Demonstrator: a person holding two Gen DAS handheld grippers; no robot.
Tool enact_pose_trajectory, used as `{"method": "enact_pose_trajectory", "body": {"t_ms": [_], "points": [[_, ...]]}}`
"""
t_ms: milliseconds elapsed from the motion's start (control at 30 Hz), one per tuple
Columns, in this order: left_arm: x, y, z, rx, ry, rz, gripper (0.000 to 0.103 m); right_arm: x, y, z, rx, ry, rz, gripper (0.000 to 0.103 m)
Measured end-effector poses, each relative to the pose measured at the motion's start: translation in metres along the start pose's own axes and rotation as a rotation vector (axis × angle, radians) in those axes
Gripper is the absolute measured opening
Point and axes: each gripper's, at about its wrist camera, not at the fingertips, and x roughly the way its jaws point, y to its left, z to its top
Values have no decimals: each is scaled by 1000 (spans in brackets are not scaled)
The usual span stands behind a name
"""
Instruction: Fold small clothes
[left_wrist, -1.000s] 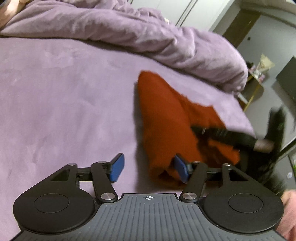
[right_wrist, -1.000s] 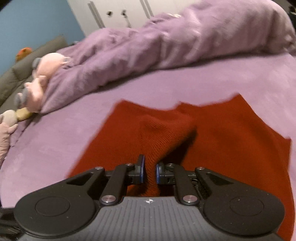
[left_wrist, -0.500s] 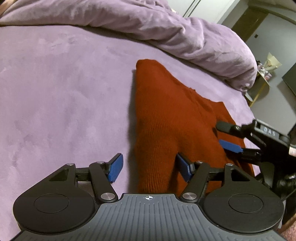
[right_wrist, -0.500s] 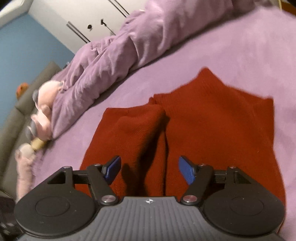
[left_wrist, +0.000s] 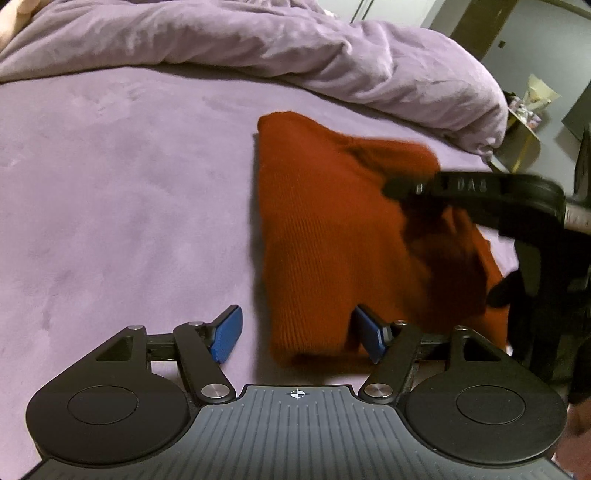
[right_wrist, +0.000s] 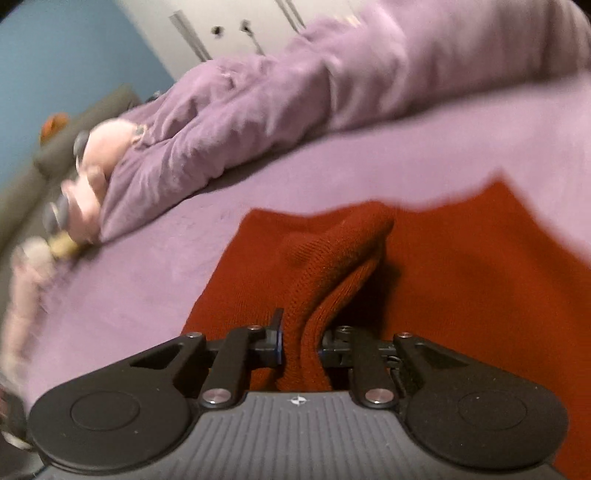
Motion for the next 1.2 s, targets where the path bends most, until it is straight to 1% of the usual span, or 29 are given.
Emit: {"method": "enact_pose_trajectory", "body": {"t_ms": [67,167,333,467,533,633,667,733,800,833,867,933,967,1000,1033,1067,1100,1200], "points": [[-2,-1,-6,29,13,-4,72,-11,12,6,-50,-30,-18,13],[-1,-1,-12,43,34,25,71,-25,19,16,-81,-63,-32,13],[2,3,-7,-49,11,50,69,-47,12,23,-114,-94,-74,13],[6,-3,-4,-75,-10,46,72,-50,-12,17,-117,-78,-160,13],[9,-8,-5,-65,-17,52,73,-46,-36,9,-40,-48,-170,13],[13,-13,-6,-46,-7,39,73,-33,-77,-5,125,23,-151,14],[13,-15,-7,-27,-11,46,73,-31,-88,-10,172,35,-123,15],[14,-17,-7,2,-22,68,73,-35,-105,-18,271,26,-48,17],[15,-18,-7,1,-20,75,72,-37,-112,-19,316,32,0,25],[16,-18,-7,-6,-20,73,72,-36,-114,-20,338,38,29,33],[17,-18,-6,-11,-19,76,72,-33,-114,-19,350,45,56,47],[19,-21,-6,-16,-20,80,71,-29,-108,-19,344,58,97,61],[19,-23,-6,-17,-20,85,71,-26,-100,-17,318,64,86,61],[19,-25,-7,-17,-22,90,71,-24,-90,-15,264,63,59,57],[18,-26,-8,-14,-24,97,71,-22,-77,-10,188,62,21,36],[18,-27,-8,-7,-25,109,71,-21,-66,-8,112,63,-35,15],[18,-28,-8,-1,-24,115,71,-22,-56,-6,48,56,-78,15],[14,-32,-9,28,-38,132,71,-37,-30,2,-130,-20,-195,13]]}}
